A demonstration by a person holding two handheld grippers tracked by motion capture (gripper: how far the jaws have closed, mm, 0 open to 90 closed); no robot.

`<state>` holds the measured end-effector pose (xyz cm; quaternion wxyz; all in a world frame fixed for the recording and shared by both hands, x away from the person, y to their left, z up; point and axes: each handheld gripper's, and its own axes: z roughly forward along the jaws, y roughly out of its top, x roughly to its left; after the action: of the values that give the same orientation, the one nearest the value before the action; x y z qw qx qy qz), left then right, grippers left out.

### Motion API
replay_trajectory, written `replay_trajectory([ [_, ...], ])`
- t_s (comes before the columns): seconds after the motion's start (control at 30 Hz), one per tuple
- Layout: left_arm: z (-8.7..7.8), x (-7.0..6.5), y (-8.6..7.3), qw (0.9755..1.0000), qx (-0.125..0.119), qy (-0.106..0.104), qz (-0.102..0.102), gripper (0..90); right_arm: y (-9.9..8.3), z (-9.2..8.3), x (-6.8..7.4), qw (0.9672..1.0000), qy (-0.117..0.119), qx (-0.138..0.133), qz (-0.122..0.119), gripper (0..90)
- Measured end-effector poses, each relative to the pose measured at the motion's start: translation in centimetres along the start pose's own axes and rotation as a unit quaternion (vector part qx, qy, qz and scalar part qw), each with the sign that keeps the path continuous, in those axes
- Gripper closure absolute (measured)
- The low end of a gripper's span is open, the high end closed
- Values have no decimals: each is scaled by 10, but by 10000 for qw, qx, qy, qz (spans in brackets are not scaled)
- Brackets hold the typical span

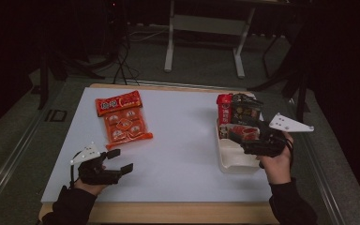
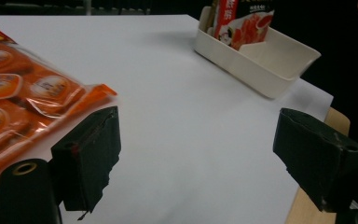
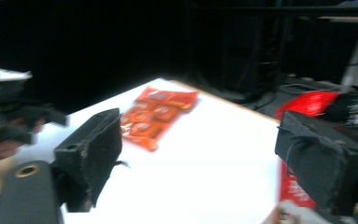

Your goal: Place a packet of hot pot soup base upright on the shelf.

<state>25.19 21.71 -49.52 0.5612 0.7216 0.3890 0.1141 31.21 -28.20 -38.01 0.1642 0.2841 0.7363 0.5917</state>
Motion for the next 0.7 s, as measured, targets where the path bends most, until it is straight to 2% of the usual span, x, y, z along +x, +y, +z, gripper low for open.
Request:
replay_trajectory([
  [0.03,-1,3,2,10000,-21,36,32,241,-2,1,2,10000,29,13,11,140],
  [0.1,-3,8,7,9992,-2,365,129,312,-6,3,7,9999,133,61,36,140],
  [0.13,-3,10,9,9989,-14,442,130,356,-8,4,9,9998,155,92,30,139],
  [0.2,-4,17,14,9973,-26,732,74,443,-12,5,13,9996,272,124,22,139],
  [0.27,-5,27,18,9959,-30,905,16,566,-15,6,18,9993,318,183,-1,140],
  [0.3,-4,31,19,9958,-11,913,-10,634,-16,6,20,9992,351,202,-32,140],
  [0.4,-2,45,23,9935,52,1136,-13,759,-19,7,24,9988,426,235,-35,140],
  [0.43,0,49,24,9925,114,1213,-13,766,-19,7,25,9987,453,241,-30,141],
  [0.53,7,64,28,9904,257,1356,-21,887,-20,6,30,9982,553,248,-42,143],
  [0.63,15,81,30,9879,390,1496,-153,898,-20,6,35,9978,599,279,-91,144],
  [0.7,20,87,30,9872,410,1512,-295,899,-21,6,38,9976,592,324,-181,145],
])
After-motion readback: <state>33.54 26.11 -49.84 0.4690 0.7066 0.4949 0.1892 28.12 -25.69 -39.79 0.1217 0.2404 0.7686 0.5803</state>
